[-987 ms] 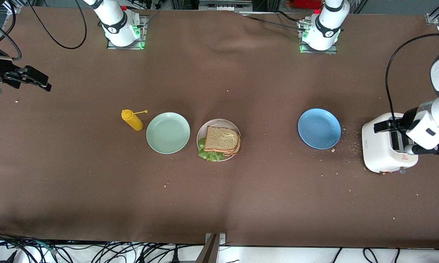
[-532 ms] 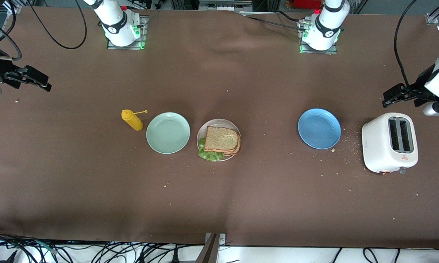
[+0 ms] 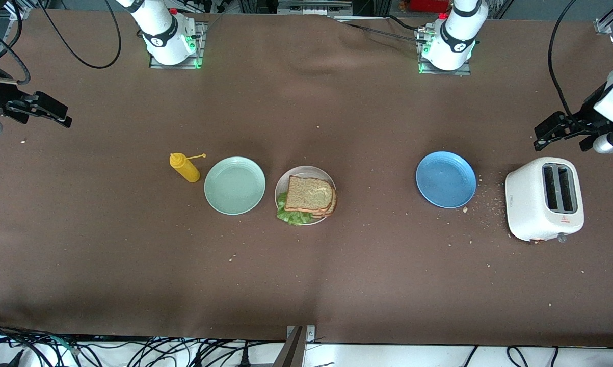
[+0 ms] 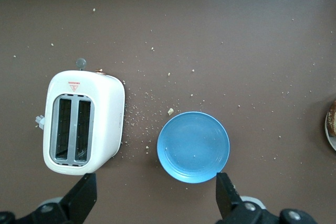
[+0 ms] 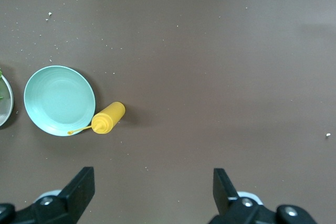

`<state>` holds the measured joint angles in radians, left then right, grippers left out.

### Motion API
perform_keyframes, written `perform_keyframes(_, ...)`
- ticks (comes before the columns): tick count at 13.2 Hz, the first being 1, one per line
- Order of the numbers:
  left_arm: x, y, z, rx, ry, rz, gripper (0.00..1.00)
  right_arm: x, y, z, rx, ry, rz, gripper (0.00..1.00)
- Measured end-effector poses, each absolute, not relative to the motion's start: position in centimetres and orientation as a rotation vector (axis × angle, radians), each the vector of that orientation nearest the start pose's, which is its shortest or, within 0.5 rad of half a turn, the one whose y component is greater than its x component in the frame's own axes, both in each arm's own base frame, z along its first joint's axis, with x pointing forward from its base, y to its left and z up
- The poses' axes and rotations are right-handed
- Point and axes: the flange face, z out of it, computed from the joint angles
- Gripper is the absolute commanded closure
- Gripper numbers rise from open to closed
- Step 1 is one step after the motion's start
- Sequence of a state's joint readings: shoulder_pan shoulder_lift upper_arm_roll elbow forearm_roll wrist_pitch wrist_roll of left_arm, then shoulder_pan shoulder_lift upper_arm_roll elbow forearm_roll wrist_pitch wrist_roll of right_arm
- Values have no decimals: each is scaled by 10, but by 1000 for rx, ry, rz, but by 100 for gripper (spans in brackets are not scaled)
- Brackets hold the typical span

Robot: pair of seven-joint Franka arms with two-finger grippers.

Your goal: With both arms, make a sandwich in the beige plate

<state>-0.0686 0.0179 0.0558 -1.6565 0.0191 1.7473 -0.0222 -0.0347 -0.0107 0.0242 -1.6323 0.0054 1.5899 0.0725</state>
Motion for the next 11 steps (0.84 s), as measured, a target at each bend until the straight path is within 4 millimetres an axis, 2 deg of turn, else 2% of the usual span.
perform_keyframes(4,582,-2,572,-3120,-18,-70,0,551,-5,603,-3134,130,50,0)
perform_keyframes(11,580,5,568,-3120,-37,-29,0,551,-5,603,-3134,129,53,0)
